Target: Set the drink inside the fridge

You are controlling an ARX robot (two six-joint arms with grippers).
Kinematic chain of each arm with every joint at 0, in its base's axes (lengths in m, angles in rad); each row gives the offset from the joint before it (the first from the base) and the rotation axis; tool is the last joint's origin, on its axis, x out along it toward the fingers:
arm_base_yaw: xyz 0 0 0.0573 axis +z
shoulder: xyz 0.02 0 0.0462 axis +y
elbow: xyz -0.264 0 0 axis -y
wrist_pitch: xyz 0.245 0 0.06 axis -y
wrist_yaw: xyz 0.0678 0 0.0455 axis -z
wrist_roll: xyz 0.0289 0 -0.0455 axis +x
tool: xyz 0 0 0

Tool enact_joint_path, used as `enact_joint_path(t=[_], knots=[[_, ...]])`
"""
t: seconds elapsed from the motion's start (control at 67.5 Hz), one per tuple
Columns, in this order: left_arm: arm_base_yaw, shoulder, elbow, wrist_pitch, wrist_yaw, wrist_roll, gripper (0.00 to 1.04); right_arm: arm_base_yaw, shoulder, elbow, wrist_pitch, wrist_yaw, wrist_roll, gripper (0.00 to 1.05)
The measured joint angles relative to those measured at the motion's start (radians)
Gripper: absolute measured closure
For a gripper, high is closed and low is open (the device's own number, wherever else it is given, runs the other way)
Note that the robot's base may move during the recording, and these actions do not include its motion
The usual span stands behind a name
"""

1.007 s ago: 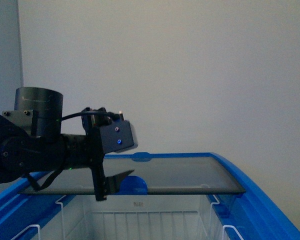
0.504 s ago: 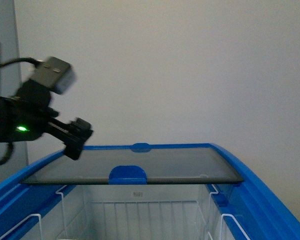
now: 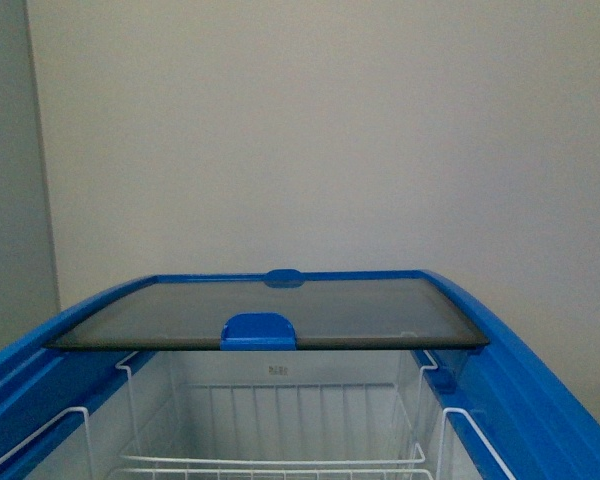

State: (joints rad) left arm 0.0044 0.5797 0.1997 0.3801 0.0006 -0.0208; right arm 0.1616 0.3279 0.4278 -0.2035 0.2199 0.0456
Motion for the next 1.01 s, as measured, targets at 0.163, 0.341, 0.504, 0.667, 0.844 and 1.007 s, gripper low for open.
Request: enact_joint_path(t=[0.163,0.341,0.504,0.667,0.844,1.007], knots=[[-0.001,-0.065,-0.068,-0.011,0.001,0.006,0.69,-0.027,0.212,0.137,0.0,-0.087,-0.156,0.65],[-0.002,-0.126,-0.093,-0.029,0.0,0.009,0.94,0.053,0.511,0.335,0.129,-0.148,-0.372,0.65],[-0.002,-0.169,-0.118,-0.053,-0.001,0.012,1.02,0.149,0.756,0.475,0.172,-0.215,-0.616,0.65],[-0.002,-0.215,-0.138,-0.08,0.0,0.012,1.02,0.241,0.959,0.589,0.16,-0.226,-0.918,0.65],[-0.002,-0.271,-0.154,-0.118,0.0,0.013,1.02,0.313,1.192,0.698,0.199,-0.179,-1.105,0.65],[-0.003,-0.321,-0.185,-0.127,-0.002,0.013,1.02,0.34,1.378,0.77,0.247,-0.148,-1.143,0.65]])
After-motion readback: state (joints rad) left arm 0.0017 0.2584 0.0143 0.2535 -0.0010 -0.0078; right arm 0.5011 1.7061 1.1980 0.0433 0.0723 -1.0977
